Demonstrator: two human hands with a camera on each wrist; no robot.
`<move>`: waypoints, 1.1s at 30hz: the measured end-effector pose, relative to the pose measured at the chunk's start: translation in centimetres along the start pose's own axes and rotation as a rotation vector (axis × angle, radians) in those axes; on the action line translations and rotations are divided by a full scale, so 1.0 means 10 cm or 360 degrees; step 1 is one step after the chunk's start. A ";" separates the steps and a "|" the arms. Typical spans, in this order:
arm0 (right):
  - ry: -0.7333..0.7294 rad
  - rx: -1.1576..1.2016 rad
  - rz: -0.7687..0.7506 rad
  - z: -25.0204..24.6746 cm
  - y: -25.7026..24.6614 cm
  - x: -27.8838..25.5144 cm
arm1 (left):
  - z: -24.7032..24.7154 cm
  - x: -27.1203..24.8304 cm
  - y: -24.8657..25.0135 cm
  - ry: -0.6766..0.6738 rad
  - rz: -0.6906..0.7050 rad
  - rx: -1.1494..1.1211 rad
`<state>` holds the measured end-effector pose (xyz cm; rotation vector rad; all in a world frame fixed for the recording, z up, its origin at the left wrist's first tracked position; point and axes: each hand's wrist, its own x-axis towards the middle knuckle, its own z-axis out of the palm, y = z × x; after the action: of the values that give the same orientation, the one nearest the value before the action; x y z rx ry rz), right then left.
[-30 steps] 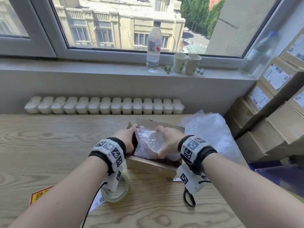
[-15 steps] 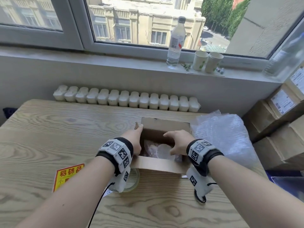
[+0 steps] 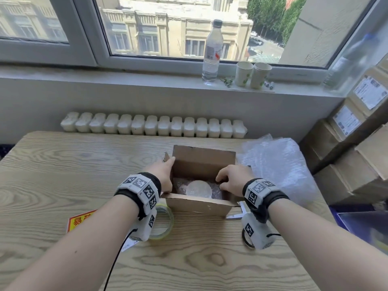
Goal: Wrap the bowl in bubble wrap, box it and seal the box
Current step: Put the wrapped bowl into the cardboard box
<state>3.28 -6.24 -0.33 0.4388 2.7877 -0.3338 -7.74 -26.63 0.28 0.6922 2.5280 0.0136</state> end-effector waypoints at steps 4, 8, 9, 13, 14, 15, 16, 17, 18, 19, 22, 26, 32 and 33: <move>0.0143 0.0270 -0.0046 -0.16 -0.06 -0.15 | 0.00 -0.10 -0.01 0.0237 0.0051 -0.0043; 0.0245 0.0326 0.0003 -0.29 -0.07 -0.32 | -0.03 -0.26 0.05 0.0495 0.0145 -0.0136; 0.0285 0.0361 0.0024 -0.30 -0.07 -0.37 | -0.04 -0.31 0.08 0.0566 0.0190 -0.0146; 0.0491 0.0505 0.0168 -0.25 0.00 -0.62 | -0.02 -0.50 0.25 0.0718 0.0424 -0.0235; 0.0543 0.0507 0.0227 -0.23 0.02 -0.70 | 0.01 -0.55 0.30 0.0751 0.0475 -0.0253; 0.0575 0.0498 0.0285 -0.21 0.05 -0.78 | 0.04 -0.60 0.34 0.0781 0.0519 -0.0268; 0.0581 0.0497 0.0343 -0.18 0.09 -0.86 | 0.07 -0.64 0.38 0.0793 0.0558 -0.0278; 0.0565 0.0506 0.0399 -0.15 0.13 -0.95 | 0.11 -0.67 0.42 0.0791 0.0592 -0.0282; 0.0541 0.0522 0.0459 -0.12 0.17 -1.03 | 0.15 -0.70 0.46 0.0781 0.0623 -0.0275; 0.0522 0.0537 0.0517 -0.08 0.22 -1.11 | 0.18 -0.73 0.50 0.0769 0.0655 -0.0264; 0.0500 0.0605 0.0661 0.01 0.38 -1.29 | 0.27 -0.81 0.64 0.0783 0.0787 -0.0304; 0.0335 0.0560 0.0737 0.07 0.52 -1.42 | 0.34 -0.93 0.86 0.0820 0.0934 -0.0419; 0.0027 0.0482 0.0706 0.20 0.66 -1.35 | 0.50 -0.79 1.32 0.0444 0.0958 -0.0293; -0.0030 0.0485 0.0678 0.24 0.70 -1.31 | 0.54 -0.77 1.42 0.0405 0.0942 -0.0275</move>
<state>18.07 -3.87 0.39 1.0691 2.5380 -0.6539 7.22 -18.65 1.30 1.4084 2.4127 0.5476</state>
